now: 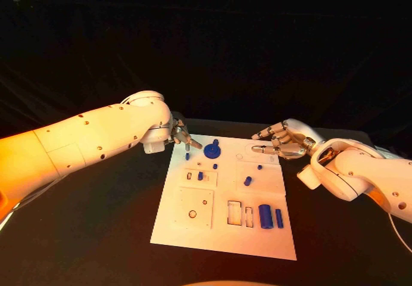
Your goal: Assemble the parts on the task board
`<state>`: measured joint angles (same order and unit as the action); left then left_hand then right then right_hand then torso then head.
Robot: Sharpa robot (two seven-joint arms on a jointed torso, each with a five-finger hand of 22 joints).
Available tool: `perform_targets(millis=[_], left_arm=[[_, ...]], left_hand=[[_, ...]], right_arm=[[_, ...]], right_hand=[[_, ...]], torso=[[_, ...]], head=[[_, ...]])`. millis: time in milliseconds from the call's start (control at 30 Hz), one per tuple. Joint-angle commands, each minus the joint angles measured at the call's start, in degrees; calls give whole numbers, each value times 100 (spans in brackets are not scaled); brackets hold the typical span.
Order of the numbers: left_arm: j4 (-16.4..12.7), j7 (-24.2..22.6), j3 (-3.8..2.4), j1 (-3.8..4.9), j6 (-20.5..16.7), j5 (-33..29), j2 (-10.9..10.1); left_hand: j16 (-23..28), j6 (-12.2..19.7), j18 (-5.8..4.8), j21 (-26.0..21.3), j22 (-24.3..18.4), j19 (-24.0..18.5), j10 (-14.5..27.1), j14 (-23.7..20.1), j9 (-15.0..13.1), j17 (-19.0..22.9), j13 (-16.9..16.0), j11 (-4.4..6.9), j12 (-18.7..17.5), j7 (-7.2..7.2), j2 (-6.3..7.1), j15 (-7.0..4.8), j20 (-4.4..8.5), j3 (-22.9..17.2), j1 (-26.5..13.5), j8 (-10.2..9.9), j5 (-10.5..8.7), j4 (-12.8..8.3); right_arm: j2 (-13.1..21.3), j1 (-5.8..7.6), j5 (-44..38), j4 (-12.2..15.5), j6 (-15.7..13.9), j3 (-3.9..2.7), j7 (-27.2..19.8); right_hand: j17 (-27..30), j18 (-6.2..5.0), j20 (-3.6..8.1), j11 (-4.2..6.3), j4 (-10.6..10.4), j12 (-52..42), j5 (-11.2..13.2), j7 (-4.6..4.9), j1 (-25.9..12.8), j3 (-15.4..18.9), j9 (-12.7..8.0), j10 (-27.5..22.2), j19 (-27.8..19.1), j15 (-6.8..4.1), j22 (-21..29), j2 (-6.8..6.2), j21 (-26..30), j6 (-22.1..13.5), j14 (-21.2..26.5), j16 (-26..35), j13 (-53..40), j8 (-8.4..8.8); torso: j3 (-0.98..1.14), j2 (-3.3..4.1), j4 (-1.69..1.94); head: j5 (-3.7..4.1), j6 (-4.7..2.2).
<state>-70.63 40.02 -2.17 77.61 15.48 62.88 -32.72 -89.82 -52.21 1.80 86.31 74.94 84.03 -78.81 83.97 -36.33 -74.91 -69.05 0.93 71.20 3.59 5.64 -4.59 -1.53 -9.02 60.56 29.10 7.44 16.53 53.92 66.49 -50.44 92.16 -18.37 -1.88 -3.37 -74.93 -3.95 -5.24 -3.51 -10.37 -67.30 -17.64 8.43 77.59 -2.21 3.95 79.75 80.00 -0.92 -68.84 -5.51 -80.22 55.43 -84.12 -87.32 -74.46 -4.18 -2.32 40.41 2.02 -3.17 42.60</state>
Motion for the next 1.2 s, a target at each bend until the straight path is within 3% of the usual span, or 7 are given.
perform_targets(millis=[33,267,500,900,1200], left_arm=[[290,54,23,16,147,245,142],[873,-68,120,14,278,381,461],[1174,-110,158,5,422,440,617],[1264,-130,179,-12,810,270,682],[1274,-142,192,-31,891,159,713]], left_hand=[[-18,-73,-60,21,1036,402,18,603,29,-1509,-2,-18,-24,-16,-3,31,-35,41,78,-43,31,2],[-18,-206,-67,43,1069,413,-7,603,63,-1509,-25,3,6,-46,-52,19,-34,81,157,-15,32,4],[-18,-262,-74,66,1099,425,-26,603,60,-1509,-49,18,33,-65,-79,8,-27,96,202,14,31,0],[-18,-302,-80,81,1121,434,-52,603,55,-1509,-82,33,67,-80,-105,-2,-19,106,244,35,26,-5],[-18,-331,-80,83,1124,434,-66,603,54,-1509,-94,45,81,-94,-146,-13,-10,105,300,46,23,-13]], right_arm=[[-16,-7,-19,-8,75,1,-33],[-32,-11,-21,-20,76,2,-35],[-41,-15,-24,-25,80,2,-31],[-50,-17,-30,-31,93,2,-32],[-59,-19,-31,-37,98,2,-32]], right_hand=[[-1075,-37,22,30,7,18,-39,-13,-52,32,8,10,-23,-10,-3,12,31,36,-480,19,1,-17],[-1075,-38,22,31,6,18,-43,-14,-53,34,8,10,-24,-11,-1,17,32,38,-480,20,2,-17],[-1075,-38,22,31,6,18,-43,-14,-53,34,8,10,-24,-11,-1,17,32,38,-480,20,2,-17],[-1075,-38,22,31,6,18,-43,-14,-53,34,8,10,-24,-11,-1,17,32,38,-480,20,2,-17],[-1077,-37,23,32,8,11,-54,-16,-48,33,8,15,-22,-12,-4,31,32,41,-480,19,-1,-18]], torso=[[2,-1,-10],[-8,8,-13],[-6,7,-1],[-1,-3,-1],[1,-3,0]], head=[[-18,-18],[-23,-52],[-33,-46],[-32,-23],[-43,-30]])
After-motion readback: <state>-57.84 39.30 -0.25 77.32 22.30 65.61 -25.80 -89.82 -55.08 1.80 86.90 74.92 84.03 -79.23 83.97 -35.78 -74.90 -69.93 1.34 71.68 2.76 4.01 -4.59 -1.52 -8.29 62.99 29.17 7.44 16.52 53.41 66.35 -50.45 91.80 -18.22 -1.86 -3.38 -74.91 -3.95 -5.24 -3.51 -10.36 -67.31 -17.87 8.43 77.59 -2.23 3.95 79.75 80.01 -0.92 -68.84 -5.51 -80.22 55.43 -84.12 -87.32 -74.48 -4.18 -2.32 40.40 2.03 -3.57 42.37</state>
